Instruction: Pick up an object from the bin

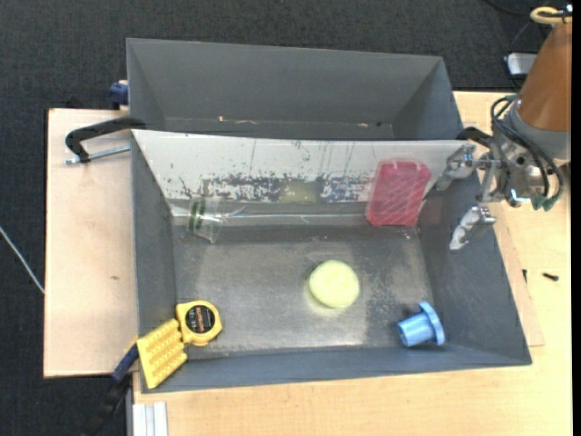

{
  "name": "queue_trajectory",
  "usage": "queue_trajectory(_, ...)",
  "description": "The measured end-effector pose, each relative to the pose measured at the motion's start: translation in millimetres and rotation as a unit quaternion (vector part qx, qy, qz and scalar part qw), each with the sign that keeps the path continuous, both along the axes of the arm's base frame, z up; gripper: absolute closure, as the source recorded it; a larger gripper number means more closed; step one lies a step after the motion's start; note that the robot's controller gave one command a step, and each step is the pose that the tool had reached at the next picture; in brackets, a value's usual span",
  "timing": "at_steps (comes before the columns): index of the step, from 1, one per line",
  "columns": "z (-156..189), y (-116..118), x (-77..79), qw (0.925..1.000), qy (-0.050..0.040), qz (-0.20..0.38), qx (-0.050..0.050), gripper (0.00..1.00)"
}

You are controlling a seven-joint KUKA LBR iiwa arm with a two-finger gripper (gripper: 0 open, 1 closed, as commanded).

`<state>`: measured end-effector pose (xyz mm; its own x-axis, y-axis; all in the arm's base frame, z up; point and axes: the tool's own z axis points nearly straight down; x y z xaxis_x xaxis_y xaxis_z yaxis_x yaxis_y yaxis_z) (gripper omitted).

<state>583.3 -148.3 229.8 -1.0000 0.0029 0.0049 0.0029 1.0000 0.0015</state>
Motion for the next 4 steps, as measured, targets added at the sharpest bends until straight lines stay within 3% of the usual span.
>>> queue_trajectory(1, 5.1, 0.9, 1.6, 1.0000, -0.0044, 0.001, -0.001, 0.00)
queue_trajectory(2, -69.4, 53.4, -3.0, 0.9996, -0.0058, 0.026, -0.001, 0.00)
queue_trajectory(3, -72.4, 94.8, -66.0, 0.9989, -0.0003, 0.047, 0.000, 0.00)
queue_trajectory(4, -85.6, 130.7, -45.7, 0.9878, -0.0056, 0.155, 0.000, 0.00)
